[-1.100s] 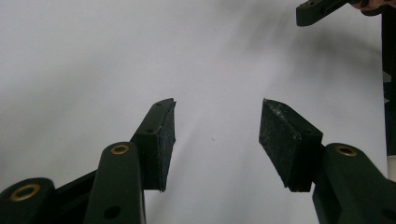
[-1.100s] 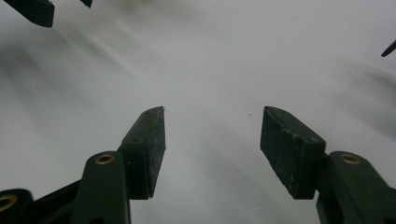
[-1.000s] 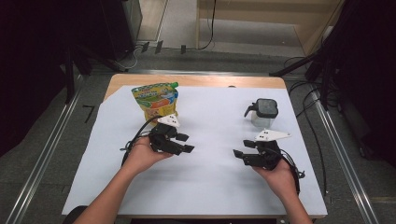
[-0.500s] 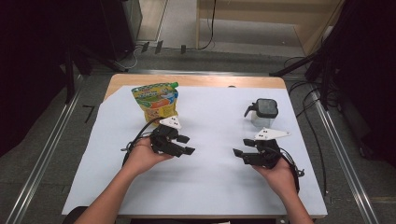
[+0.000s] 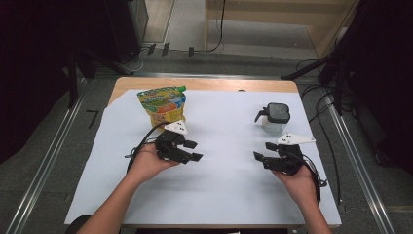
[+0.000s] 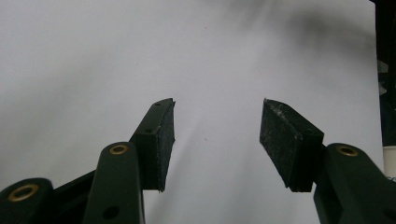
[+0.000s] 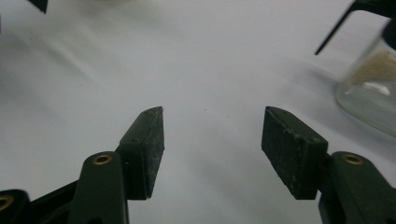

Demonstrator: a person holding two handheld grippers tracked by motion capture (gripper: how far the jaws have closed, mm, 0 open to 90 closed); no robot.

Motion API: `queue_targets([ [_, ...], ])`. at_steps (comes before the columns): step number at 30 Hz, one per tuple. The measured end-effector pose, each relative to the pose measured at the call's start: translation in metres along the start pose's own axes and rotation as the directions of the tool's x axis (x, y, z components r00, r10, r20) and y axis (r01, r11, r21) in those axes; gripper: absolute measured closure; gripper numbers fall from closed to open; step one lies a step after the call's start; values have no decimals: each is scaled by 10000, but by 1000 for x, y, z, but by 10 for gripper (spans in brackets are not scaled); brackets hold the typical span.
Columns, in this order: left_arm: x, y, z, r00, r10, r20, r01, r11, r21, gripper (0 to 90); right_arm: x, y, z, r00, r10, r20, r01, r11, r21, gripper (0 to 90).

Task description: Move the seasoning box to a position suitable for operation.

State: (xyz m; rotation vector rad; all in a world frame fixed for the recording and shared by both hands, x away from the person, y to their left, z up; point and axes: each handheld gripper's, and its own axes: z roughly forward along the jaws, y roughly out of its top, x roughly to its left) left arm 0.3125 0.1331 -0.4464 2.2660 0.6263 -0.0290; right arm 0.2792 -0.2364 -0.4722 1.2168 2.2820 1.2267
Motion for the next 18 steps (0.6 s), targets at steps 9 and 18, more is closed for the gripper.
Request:
queue_targets([
  [9, 0, 0, -4, 10000, -48, -1, 48, 9999, -129, 452, -21, 0, 2, 9845, 1111, 1360, -1085, 9938, -259, 294],
  [18, -3, 0, 0, 10000, 23, 70, -23, 10000, 13, 452, -42, 7, 9, 9437, 1848, 2744, -1747, 9827, -611, 135],
])
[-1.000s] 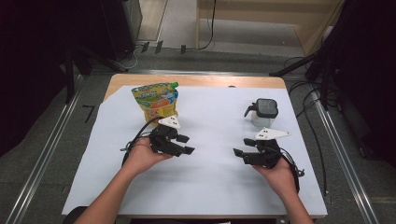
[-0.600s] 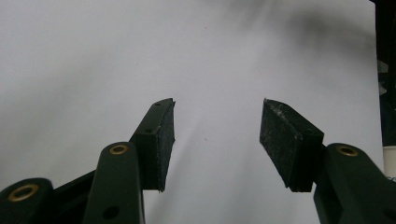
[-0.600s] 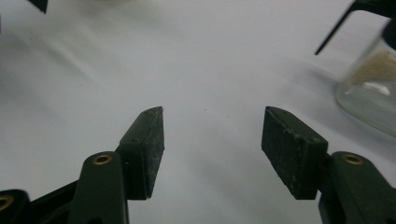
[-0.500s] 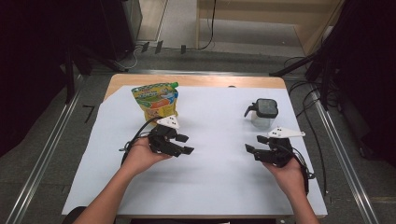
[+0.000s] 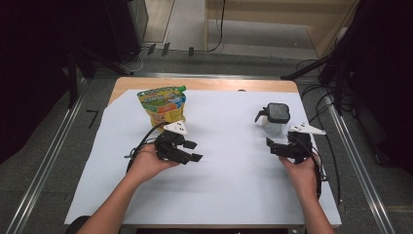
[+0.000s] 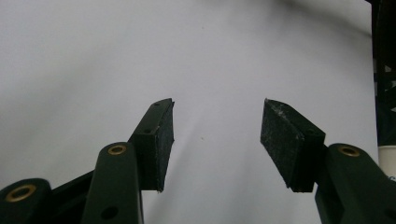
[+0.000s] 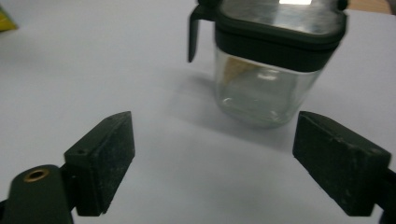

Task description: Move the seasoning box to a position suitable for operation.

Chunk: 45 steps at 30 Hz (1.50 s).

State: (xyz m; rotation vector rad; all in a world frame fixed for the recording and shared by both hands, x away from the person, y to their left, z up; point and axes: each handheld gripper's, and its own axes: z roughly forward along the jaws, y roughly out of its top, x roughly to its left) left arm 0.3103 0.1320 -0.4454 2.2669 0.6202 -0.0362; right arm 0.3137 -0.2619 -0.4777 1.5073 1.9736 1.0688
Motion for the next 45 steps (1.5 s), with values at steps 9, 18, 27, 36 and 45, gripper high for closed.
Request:
queue_targets([
  [9, -2, -1, -1, 10000, -17, 64, 17, 10000, -71, 456, -8, 14, 23, 9951, 119, 977, -86, 9994, -343, 38],
  [18, -4, -4, -3, 9999, -122, 109, 123, 9999, -87, 460, -11, 18, 45, 9948, 704, 730, -649, 9950, -758, 39],
  [27, -7, -12, -8, 9996, -280, 70, 281, 9995, -169, 462, -13, 22, 60, 9870, 1026, 1235, -922, 9919, -874, 74],
  [36, -6, -22, -18, 9981, -593, -134, 589, 9979, -282, 467, -13, 23, 77, 9773, 1330, 1647, -1158, 9872, -1101, 99],
  [45, -7, -27, -22, 9971, -712, -274, 704, 9970, -319, 468, -15, 23, 86, 9738, 1420, 1774, -1213, 9850, -1228, 115],
])
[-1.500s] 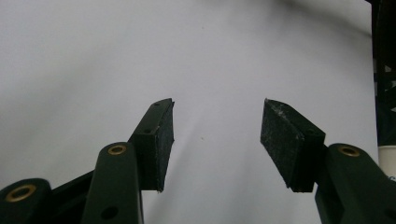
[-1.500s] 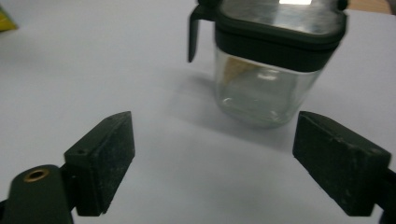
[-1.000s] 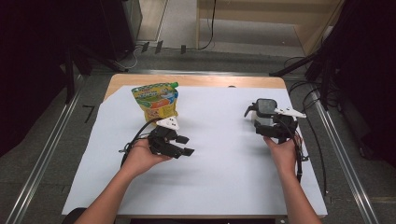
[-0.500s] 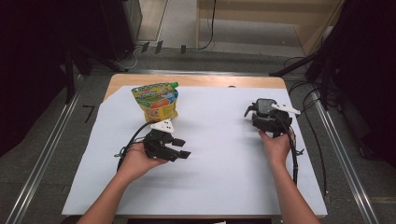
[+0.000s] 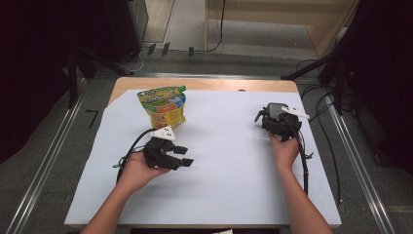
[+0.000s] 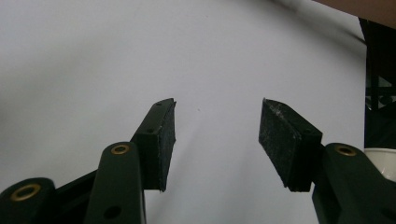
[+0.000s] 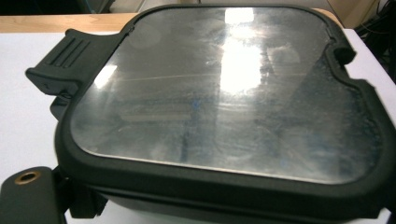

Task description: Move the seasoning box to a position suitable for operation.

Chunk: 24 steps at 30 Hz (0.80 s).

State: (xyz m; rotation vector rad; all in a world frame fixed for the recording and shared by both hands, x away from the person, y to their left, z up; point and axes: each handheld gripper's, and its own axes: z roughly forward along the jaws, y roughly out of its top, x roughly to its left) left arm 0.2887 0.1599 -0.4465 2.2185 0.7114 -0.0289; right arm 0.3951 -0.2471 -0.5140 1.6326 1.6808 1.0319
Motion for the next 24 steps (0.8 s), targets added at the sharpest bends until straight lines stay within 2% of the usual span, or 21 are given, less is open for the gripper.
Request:
queue_targets([
  [3, 1, 0, 1, 10000, -36, 35, 36, 10000, -25, 468, 1, 0, -2, 9997, -167, 200, 167, 9999, -1, 138],
  [9, 1, 1, 3, 10000, 34, 30, -35, 10000, 75, 468, -1, 1, -5, 9994, -189, 281, 193, 9997, -130, 158],
  [16, 3, 3, 5, 9999, 66, 125, -67, 10000, 67, 469, 1, 1, -10, 9992, -358, 166, 360, 9993, -137, 160],
  [20, 3, 4, 6, 9999, 46, 164, -46, 10000, 21, 469, 5, 6, -17, 9988, -486, -27, 484, 9975, -515, 161],
  [24, 4, 5, 6, 9998, 42, 175, -42, 10000, 5, 469, 7, 7, -22, 9986, -486, -197, 474, 9973, -566, 161],
])
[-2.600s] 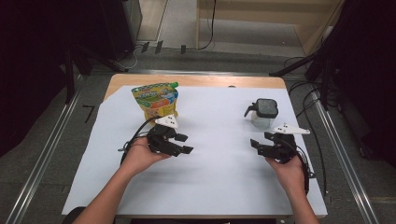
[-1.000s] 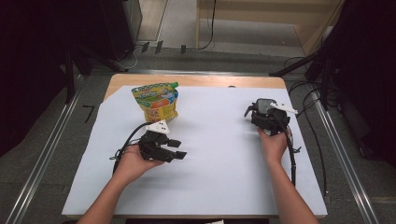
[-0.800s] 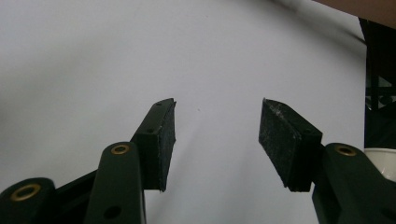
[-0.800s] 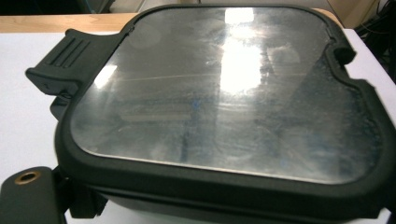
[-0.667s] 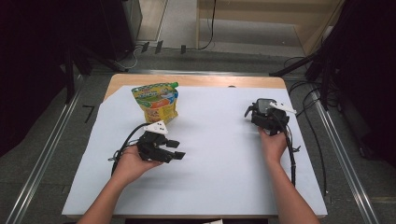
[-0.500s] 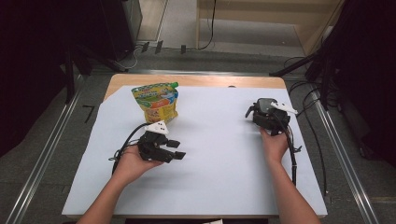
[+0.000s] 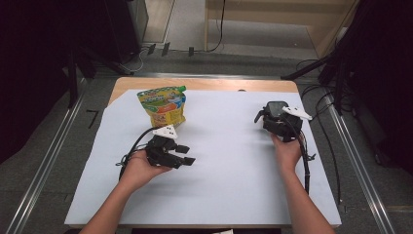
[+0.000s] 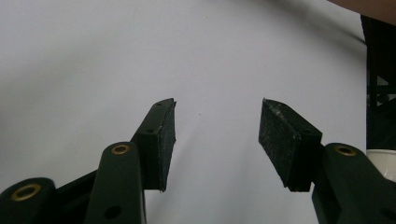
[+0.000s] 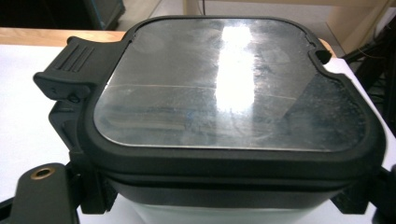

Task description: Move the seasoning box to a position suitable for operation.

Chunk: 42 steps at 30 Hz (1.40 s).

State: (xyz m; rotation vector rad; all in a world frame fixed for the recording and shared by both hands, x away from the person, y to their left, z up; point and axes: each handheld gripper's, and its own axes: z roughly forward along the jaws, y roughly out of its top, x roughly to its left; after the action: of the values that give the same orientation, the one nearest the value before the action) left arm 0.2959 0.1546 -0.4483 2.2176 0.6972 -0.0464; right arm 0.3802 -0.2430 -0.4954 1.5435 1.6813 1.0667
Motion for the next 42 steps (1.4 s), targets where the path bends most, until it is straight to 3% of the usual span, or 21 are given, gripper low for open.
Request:
queue_targets([
  [8, 2, 3, 1, 10000, 6, -10, -6, 10000, -33, 469, 13, 1, -8, 9972, -197, -721, 198, 9998, 6, 162],
  [19, 6, 6, 3, 10000, -20, -98, 19, 10000, -49, 468, 34, -1, -20, 9850, -721, -1570, 738, 9973, 51, 162],
  [30, 11, 9, 5, 9998, -109, -189, 110, 9999, 65, 469, 59, -7, -32, 9580, -1163, -2620, 1212, 9926, 25, 162],
  [42, 18, 11, 3, 9995, -269, -159, 270, 9996, 45, 483, 83, -16, -36, 9321, -1726, -3185, 1866, 9823, 137, 162],
])
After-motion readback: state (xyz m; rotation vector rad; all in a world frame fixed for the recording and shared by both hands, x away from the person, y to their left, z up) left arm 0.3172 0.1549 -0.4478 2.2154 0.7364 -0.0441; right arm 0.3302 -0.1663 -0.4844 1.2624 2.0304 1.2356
